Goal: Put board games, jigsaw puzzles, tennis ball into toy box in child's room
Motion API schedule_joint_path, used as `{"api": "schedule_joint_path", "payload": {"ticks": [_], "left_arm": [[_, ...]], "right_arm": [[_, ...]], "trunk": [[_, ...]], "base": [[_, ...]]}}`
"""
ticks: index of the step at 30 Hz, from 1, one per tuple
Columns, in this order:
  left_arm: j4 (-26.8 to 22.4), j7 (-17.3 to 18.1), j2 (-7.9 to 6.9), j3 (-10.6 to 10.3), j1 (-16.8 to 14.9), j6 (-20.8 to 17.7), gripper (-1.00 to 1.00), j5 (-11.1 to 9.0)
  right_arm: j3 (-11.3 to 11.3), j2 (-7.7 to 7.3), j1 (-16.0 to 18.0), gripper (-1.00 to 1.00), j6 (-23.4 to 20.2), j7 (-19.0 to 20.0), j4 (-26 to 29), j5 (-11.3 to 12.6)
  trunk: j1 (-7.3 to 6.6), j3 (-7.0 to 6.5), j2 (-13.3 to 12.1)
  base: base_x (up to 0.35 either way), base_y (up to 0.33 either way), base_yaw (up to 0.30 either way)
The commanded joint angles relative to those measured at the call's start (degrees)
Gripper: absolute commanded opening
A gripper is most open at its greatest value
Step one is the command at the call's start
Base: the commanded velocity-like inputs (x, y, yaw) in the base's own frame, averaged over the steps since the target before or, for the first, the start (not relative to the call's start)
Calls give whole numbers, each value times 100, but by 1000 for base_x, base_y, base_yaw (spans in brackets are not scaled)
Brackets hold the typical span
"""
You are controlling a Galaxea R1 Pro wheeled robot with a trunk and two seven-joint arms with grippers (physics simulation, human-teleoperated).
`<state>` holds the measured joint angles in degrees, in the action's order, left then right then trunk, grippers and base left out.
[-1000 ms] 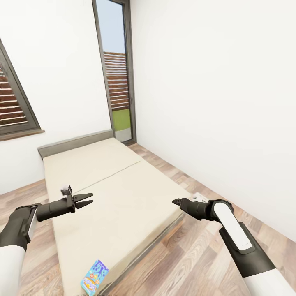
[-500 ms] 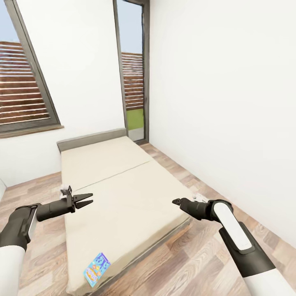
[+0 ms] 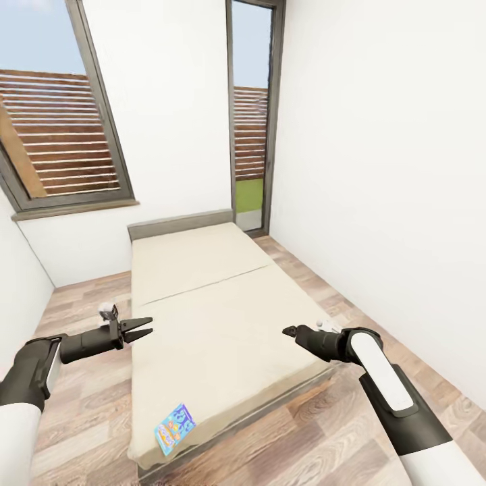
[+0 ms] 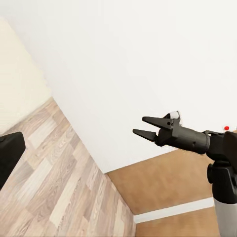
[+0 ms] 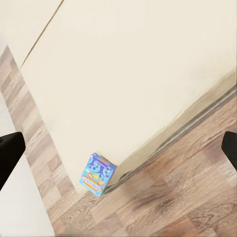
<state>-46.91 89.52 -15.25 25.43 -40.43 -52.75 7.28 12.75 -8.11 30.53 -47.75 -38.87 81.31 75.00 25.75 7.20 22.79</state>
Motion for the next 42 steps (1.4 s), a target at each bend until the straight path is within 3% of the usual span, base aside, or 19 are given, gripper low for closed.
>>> {"api": "schedule_joint_path", "payload": {"ticks": [1,42], "left_arm": [[-3,48,5,15,-9,-60,100,61],[-3,48,-27,26,-7,-54,100,63]], "right_arm": [[8,-6,6,100,3,-59,8,56],[9,-6,6,100,3,-59,-3,52]], "trunk": [[4,13,13],[4,13,13]], "base": [[0,-34,282],[0,-3,282]]}}
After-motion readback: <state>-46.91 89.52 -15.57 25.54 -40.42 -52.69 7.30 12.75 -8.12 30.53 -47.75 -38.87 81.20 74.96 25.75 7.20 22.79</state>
